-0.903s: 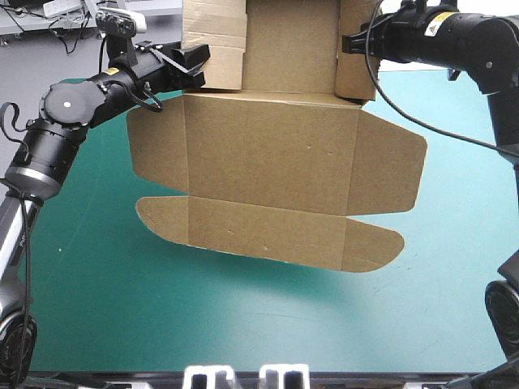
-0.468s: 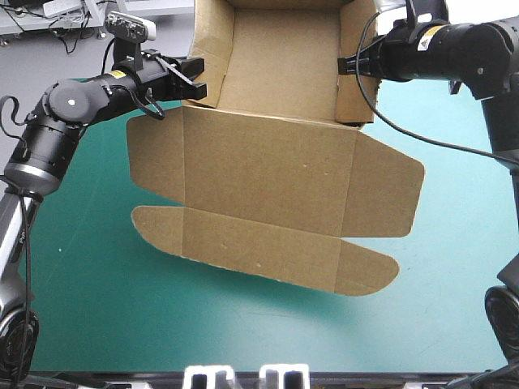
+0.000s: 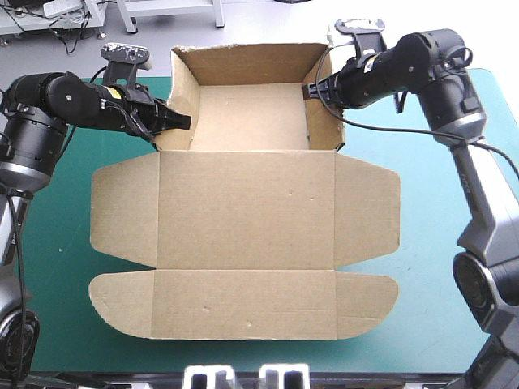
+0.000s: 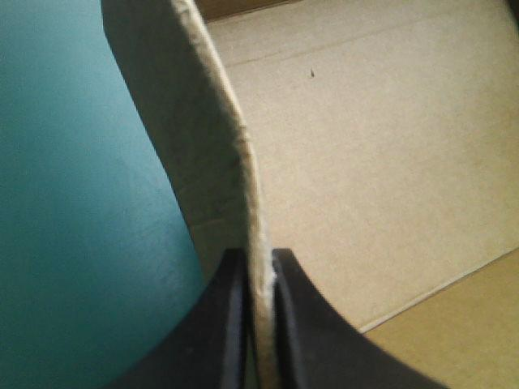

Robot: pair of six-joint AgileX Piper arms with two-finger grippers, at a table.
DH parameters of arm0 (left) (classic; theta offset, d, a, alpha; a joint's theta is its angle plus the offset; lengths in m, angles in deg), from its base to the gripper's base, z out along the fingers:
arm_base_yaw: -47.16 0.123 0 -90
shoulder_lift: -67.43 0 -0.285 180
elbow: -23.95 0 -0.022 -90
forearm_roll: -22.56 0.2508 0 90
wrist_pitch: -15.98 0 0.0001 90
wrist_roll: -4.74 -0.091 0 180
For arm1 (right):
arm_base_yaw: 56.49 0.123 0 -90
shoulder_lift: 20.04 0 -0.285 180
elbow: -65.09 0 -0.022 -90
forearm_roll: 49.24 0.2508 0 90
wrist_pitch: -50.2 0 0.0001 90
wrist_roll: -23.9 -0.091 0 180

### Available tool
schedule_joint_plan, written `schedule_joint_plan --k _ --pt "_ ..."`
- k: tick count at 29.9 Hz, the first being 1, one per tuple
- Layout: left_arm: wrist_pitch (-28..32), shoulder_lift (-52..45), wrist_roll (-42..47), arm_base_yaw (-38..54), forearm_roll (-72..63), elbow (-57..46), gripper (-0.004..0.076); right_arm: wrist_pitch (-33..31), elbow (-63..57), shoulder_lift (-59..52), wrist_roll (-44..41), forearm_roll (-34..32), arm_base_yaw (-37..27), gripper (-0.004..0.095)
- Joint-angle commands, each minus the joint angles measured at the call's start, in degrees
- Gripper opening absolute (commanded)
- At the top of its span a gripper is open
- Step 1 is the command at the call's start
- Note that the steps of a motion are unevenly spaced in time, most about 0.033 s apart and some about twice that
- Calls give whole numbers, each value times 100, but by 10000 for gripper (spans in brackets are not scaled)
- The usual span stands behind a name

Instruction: Fold the box

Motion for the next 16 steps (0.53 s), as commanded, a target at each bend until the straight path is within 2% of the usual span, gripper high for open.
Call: schedule_joint_plan --k 1,10,16 --pt "-699 -127 232 -136 -360 51 -11 -48 107 9 161 335 29 -23" --pt "-699 384 597 -236 -317 -435 -11 -48 87 411 74 355 29 -23" --pt "-699 917 736 -498 -263 -599 -11 -48 -526 518 -73 439 16 -22"
